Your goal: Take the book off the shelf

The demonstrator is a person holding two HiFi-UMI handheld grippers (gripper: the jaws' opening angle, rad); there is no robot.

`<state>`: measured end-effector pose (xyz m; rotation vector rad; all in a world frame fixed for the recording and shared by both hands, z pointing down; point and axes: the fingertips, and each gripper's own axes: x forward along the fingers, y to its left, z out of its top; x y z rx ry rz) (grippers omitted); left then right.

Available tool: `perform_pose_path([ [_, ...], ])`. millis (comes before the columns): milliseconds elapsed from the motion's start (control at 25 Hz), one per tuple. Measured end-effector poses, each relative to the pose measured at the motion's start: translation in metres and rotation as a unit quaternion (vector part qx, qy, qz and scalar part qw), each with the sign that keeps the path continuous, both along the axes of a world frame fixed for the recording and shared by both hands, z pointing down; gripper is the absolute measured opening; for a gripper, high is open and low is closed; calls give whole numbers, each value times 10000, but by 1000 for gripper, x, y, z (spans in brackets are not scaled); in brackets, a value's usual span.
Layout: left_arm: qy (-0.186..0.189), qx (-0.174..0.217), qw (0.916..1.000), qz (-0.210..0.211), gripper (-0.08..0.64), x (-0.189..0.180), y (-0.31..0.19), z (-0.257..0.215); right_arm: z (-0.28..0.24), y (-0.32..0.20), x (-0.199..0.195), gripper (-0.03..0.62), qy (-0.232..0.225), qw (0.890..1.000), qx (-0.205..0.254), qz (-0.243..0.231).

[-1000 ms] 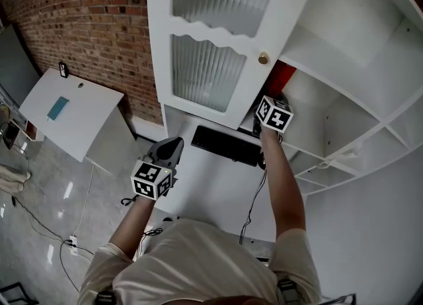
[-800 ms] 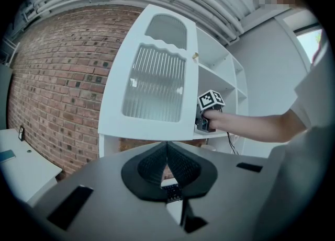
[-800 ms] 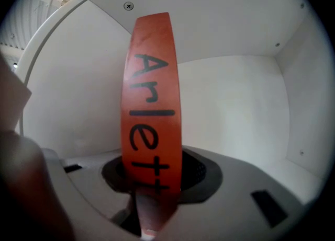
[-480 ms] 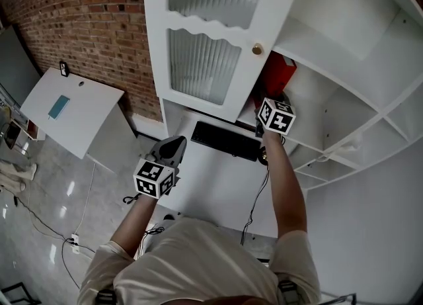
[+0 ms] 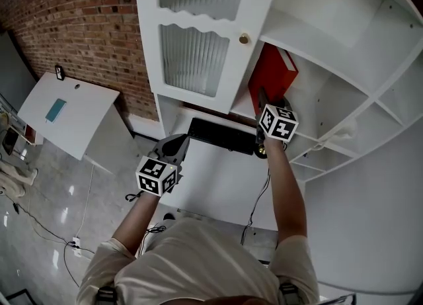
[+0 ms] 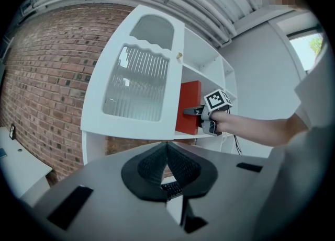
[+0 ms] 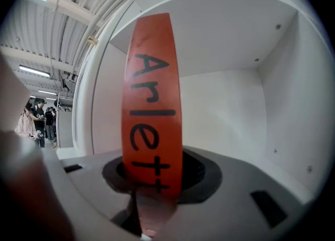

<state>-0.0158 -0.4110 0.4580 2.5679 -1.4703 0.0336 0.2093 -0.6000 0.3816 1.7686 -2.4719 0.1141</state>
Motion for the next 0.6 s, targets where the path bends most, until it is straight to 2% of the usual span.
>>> perform_pose_path([
  [600, 73, -13, 9994, 352, -6, 22, 1, 1, -1, 71, 21, 158, 15, 9999, 109, 60],
])
